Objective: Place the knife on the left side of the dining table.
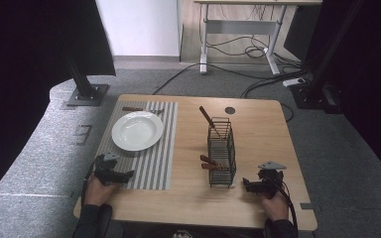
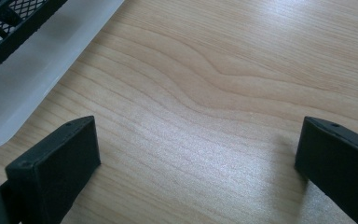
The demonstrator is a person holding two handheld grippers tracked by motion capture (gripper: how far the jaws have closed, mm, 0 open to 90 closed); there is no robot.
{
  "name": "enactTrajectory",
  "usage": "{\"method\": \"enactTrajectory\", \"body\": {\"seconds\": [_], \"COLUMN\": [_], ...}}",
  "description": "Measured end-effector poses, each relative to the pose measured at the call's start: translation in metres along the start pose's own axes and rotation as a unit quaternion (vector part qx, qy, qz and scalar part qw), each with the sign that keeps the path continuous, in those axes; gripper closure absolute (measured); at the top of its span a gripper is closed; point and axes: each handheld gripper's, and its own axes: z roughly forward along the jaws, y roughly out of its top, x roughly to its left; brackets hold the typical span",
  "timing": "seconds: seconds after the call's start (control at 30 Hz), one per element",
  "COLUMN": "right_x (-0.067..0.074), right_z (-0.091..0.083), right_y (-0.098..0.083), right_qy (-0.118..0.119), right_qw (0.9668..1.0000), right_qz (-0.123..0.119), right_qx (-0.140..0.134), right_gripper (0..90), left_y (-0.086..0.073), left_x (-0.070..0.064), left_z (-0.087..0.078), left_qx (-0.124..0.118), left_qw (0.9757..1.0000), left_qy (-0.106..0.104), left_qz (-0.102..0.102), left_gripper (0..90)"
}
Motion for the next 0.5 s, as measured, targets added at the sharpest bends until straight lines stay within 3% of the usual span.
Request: {"method": "enactTrajectory", "body": {"seconds": [0.5], "right_x": [0.0000], "right_z": [0.0000], "right_y": [0.0000], "right_qy": [0.000], "right_qw": [1.0000], "right_qz": [0.000], "right_qx": [0.000], "right_gripper": [0.0], "left_y": [0.0001], "left_x": [-0.0001], "left_z": [0.0000], "left_qx": [0.000], "left_qw": [1.0000], "left_qy": [0.000], "left_qz": [-0.003], "left_gripper": [0.0]}}
